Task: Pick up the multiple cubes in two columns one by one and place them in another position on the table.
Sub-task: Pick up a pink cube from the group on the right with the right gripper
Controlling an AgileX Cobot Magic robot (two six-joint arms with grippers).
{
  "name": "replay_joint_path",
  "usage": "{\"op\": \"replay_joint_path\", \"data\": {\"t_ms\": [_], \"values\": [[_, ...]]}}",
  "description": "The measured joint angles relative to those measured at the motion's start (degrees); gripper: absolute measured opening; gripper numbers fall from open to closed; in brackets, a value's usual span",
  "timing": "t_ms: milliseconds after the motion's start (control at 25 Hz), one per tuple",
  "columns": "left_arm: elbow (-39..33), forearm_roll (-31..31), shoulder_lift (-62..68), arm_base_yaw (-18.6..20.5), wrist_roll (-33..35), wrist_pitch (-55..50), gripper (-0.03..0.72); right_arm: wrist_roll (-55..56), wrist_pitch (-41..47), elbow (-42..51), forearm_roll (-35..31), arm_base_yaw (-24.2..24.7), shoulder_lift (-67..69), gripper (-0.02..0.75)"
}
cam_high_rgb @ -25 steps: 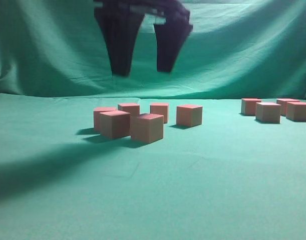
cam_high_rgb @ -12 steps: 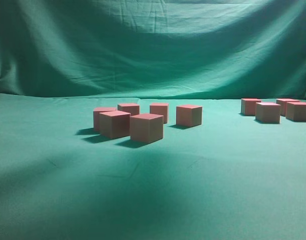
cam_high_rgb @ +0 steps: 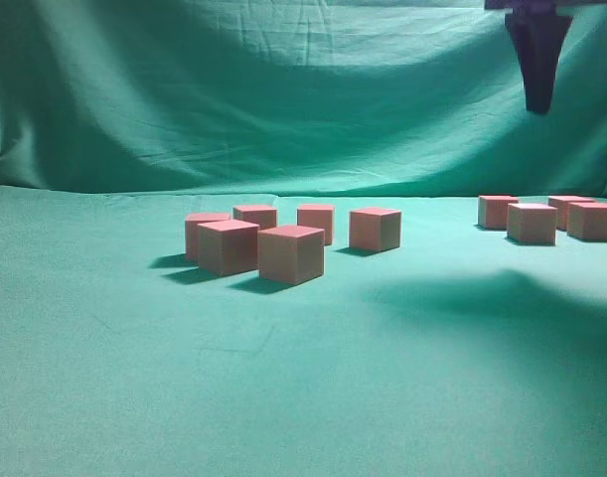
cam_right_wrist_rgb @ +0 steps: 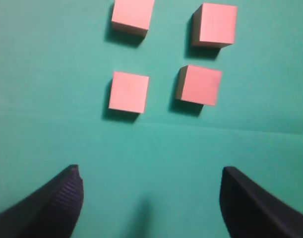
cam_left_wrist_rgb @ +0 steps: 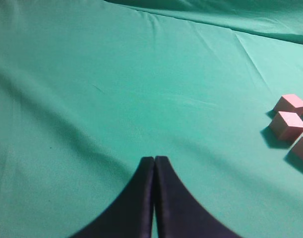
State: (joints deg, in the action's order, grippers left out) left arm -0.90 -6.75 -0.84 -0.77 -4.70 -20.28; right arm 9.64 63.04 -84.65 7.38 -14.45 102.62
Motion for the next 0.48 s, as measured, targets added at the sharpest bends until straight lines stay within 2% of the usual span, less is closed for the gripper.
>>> {"op": "replay_joint_path", "data": {"t_ms": [280, 480], "values": [[0.0, 0.0, 0.0, 0.0, 0.0, 0.0, 0.0, 0.18, -13.91, 4.4, -1.53, 0.49, 0.77, 0.559], [0.0, 0.0, 0.0, 0.0, 0.0, 0.0, 0.0, 0.27, -16.79, 4.4, -1.66, 0.49, 4.43, 0.559]]}}
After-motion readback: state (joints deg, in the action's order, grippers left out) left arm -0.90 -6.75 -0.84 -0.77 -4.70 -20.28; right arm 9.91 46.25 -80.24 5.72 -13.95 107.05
